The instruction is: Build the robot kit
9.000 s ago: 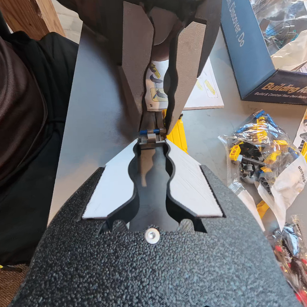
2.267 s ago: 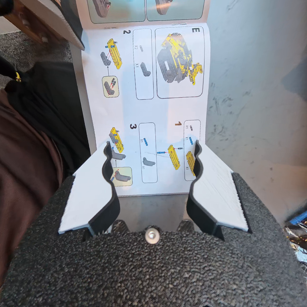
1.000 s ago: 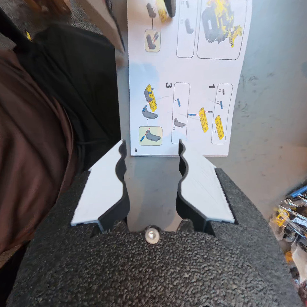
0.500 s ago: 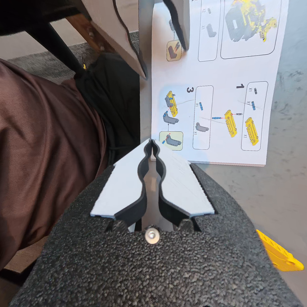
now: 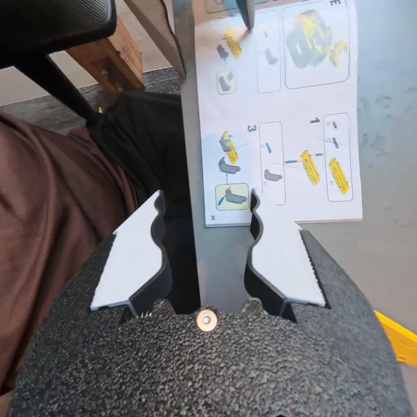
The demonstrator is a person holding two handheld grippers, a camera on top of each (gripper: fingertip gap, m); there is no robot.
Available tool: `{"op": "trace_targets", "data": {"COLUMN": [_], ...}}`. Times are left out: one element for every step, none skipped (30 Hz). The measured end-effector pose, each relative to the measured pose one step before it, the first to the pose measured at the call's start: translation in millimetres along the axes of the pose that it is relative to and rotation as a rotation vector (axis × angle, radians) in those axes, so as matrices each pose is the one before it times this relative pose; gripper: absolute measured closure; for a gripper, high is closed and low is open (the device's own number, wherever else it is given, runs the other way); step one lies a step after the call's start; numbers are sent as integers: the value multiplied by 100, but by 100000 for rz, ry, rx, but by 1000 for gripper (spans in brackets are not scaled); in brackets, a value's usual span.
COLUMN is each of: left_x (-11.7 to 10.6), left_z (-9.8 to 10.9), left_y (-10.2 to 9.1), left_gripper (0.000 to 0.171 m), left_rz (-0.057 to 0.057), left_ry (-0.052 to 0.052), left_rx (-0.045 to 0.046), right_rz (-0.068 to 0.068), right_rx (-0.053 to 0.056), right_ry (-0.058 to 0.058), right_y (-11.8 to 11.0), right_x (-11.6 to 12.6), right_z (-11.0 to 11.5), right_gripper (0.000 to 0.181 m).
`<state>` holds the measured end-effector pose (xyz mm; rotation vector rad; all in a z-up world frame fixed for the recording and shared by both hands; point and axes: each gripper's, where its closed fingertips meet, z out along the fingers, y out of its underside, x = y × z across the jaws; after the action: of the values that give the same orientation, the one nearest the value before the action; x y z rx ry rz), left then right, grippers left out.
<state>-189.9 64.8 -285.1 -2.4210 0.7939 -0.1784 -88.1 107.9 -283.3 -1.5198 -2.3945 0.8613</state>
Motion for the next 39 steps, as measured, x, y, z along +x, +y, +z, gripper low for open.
{"op": "trace_targets", "data": {"left_x": [541,310,519,588,678,594,406,225,36,-97,167,583,572,333,357,491,314,217,148,113,253,242,44,21,-60,-32,-95,-337,-191,13,218,367,238,-39,-189,-267,-255,-280,-320], "left_z": [136,17,5,-46,-59,-39,-18,15,38,5,0,85,188,301,392,481,550,580,553,479,397,364,311,193,74,-49,-262,-356,-281,-224,-192,-146,-152,-220,-260,-267,-254,-244,-240], "left_y": [228,-66,43,52,-1,-31,-32,-13,-100,-506,-916,-1145,-1066,-926,-885,-707,-365,-115,66,145,202,203,177,19,-106,-207,-397,-479,-320,-184,-200,-133,-152,-234,-332,-404,-407,-387,-404], "left_gripper": [108,111,109,108,108,109,110,113,113,113,114,114,110,109,111,111,111,113,116,117,120,125,129,129,132,137,149,162,166,170,171,171,171,171,171,171,171,171,171], "left_rz": [141,968,1397,1472,1256,899,739,995,1615,2400,2677,2281,2606,2726,2545,3410,4437,4071,3353,2750,1924,931,873,994,436,-408,-779,-787,-49,483,526,89,581,1819,2274,1750,1258,1045,1452], "left_ry": [1627,-958,-81,146,758,484,-413,-1506,-3020,-4421,-3288,-1108,-1388,-2942,-2789,-1874,-2674,-2827,-2436,-2037,-639,-545,-2022,-2562,-2727,-1983,-1919,-3431,-2503,-1854,-1117,-103,-625,-1970,-2503,-2588,-2220,-2128,-2493], "left_rx": [-1428,565,-47,-52,261,467,320,-279,-416,1346,3151,3759,2668,1629,1710,1224,-55,-1031,-1721,-1843,-1816,-1614,-1217,80,966,1542,2626,2966,1720,1158,1729,1241,897,930,1321,1737,1685,1565,1678], "right_rz": [-1254,-1040,-515,-563,-764,-1007,-1488,-1690,-1601,-976,840,3643,6155,7962,9090,9497,9409,8445,6881,5498,4105,3144,2682,2385,2460,3074,3657,3626,3253,2803,1934,1333,1302,1200,1381,1754,1956,2047,1955], "right_rx": [-934,-286,655,784,704,517,384,500,842,1585,2491,3633,4963,5552,5005,3789,2564,1578,703,237,36,-243,-133,652,1430,1474,1176,1403,1796,2013,2130,1817,1283,1228,1722,2361,3011,3648,4124], "right_ry": [-1373,-1509,-1386,-966,21,1701,3102,4100,4902,4757,3791,2789,1699,1092,-62,-2908,-4778,-4691,-3743,-2596,-2642,-2705,-2269,-2178,-2322,-2315,-2530,-2989,-3203,-2659,-2404,-2305,-1513,-1487,-1907,-2197,-3748,-6622,-8444], "right_y": [156,99,27,60,136,180,213,227,209,170,143,63,-24,-41,48,191,371,550,707,717,635,544,394,172,-35,-115,-126,-147,-167,-169,-175,-133,-68,-40,-109,-189,-286,-420,-541], "right_x": [-636,-776,-871,-888,-766,-501,-274,-95,89,155,127,145,151,250,229,-79,-285,-215,-46,84,-33,-131,-126,-142,-172,-141,-179,-284,-358,-316,-349,-367,-229,-208,-224,-218,-456,-957,-1343], "right_z": [-8,50,120,118,90,52,17,-56,-174,-330,-511,-656,-791,-830,-738,-543,-306,-80,98,210,286,345,374,353,305,270,252,204,136,64,19,-8,8,3,-12,-39,-79,-119,-146], "right_gripper": [109,118,121,123,123,125,127,126,124,121,121,121,125,133,140,143,143,143,143,142,142,142,142,141,139,139,140,140,142,142,143,145,146,145,145,145,145,143,142]}}
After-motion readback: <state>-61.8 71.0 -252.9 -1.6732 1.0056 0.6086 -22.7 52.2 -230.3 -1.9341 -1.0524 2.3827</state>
